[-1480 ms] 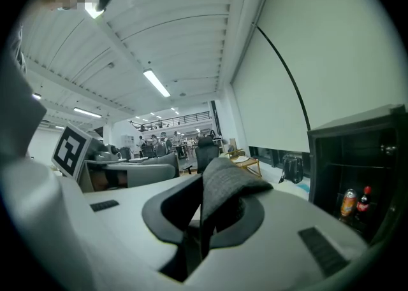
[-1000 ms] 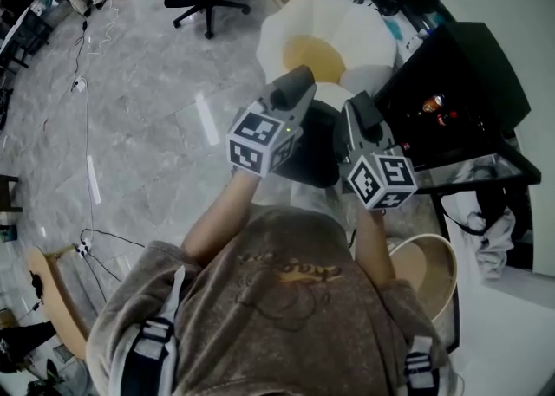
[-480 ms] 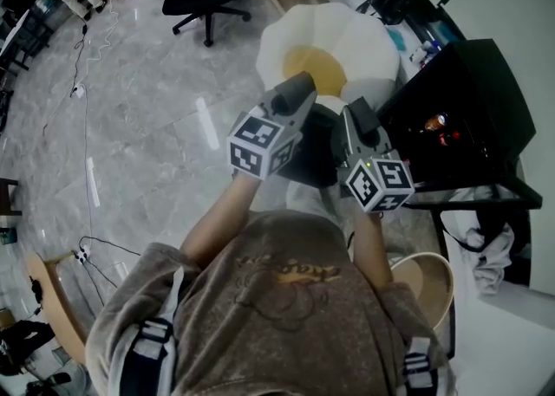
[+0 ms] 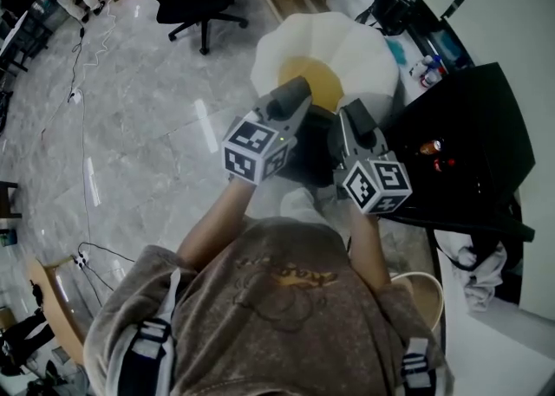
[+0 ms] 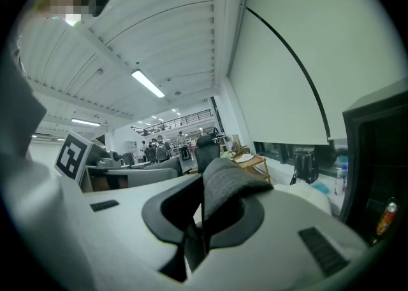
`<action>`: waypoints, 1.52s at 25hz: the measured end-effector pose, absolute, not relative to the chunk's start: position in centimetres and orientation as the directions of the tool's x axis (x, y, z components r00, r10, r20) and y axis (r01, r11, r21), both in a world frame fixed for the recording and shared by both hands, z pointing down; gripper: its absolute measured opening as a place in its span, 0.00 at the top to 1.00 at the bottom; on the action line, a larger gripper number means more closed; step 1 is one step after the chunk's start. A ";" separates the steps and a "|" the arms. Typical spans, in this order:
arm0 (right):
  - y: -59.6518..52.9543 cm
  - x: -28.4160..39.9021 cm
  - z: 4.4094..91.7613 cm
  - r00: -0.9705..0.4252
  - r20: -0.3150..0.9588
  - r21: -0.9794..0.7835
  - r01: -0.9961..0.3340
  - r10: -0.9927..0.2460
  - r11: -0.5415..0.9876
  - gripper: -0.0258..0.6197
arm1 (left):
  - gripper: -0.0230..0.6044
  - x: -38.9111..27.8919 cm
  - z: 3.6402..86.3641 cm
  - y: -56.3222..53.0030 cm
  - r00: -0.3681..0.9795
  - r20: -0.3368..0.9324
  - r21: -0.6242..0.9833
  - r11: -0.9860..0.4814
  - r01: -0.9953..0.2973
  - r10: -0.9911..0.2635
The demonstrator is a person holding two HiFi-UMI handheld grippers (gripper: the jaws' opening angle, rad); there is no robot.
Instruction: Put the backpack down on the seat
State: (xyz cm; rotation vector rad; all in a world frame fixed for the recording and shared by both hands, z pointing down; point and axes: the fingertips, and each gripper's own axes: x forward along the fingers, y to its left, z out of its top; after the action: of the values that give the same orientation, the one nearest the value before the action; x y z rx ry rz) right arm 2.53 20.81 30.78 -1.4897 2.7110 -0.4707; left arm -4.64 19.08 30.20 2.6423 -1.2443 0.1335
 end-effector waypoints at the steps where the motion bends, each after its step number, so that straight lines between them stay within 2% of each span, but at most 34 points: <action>1: 20.0 2.8 30.7 -0.551 0.134 -0.269 -0.820 -0.824 0.505 0.91 | 0.91 -4.3 30.1 18.3 0.637 0.174 0.159 -0.617 -0.771 -0.751; 22: 5.3 7.1 30.7 -0.651 0.172 -0.287 -0.751 -0.739 0.595 0.91 | 0.91 0.1 30.0 3.6 0.582 0.186 0.197 -0.550 -0.811 -0.791; 38: -3.6 7.3 31.7 -0.617 0.186 -0.291 -0.778 -0.765 0.557 0.91 | 0.91 0.8 31.0 -4.9 0.634 0.200 0.181 -0.608 -0.773 -0.747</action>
State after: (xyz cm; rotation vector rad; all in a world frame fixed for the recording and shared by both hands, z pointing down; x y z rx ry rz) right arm 7.31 -3.65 31.74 -1.3904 2.8049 -0.5541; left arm 0.85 -4.86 30.97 2.6069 -1.2360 0.1515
